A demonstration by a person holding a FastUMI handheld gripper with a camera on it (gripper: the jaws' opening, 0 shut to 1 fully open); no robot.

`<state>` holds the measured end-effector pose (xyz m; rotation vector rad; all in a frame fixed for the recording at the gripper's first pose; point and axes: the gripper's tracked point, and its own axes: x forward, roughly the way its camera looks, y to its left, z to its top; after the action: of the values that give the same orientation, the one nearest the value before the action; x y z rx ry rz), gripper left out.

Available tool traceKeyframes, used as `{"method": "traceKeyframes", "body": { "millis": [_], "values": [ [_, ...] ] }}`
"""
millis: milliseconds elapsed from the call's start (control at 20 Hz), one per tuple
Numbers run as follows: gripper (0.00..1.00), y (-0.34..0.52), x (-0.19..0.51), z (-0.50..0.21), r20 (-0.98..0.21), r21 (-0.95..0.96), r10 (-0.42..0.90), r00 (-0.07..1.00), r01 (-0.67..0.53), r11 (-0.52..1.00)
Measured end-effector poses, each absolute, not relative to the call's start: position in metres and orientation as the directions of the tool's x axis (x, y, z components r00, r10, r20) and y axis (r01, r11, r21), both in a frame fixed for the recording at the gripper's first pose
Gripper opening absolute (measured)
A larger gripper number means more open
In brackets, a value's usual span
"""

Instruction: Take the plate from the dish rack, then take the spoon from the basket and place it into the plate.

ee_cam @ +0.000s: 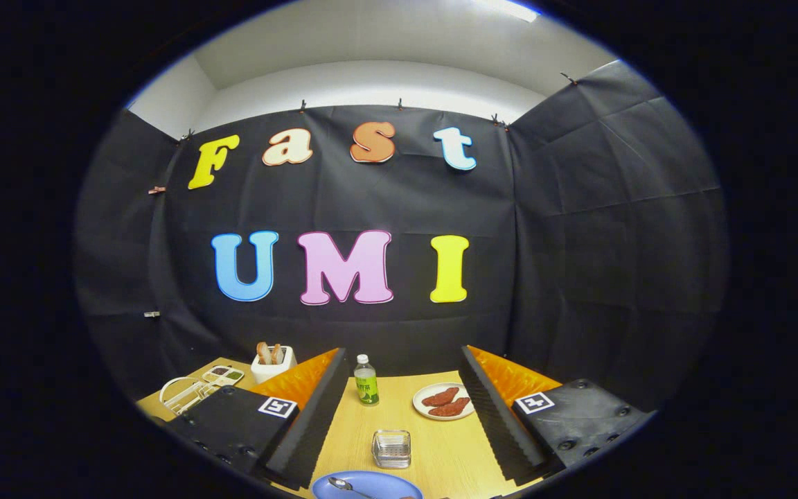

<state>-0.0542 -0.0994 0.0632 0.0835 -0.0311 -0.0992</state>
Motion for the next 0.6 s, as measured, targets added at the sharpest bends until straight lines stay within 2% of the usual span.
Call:
{"method": "traceKeyframes", "body": {
  "millis": [250,600],
  "values": [
    [0.98,-0.097,-0.071,0.047,-0.006,0.097,-0.189,0.982,0.189,0.977],
    [0.98,-0.082,-0.073,0.046,-0.014,0.088,-0.208,0.978,0.208,0.974]
  ]
}}
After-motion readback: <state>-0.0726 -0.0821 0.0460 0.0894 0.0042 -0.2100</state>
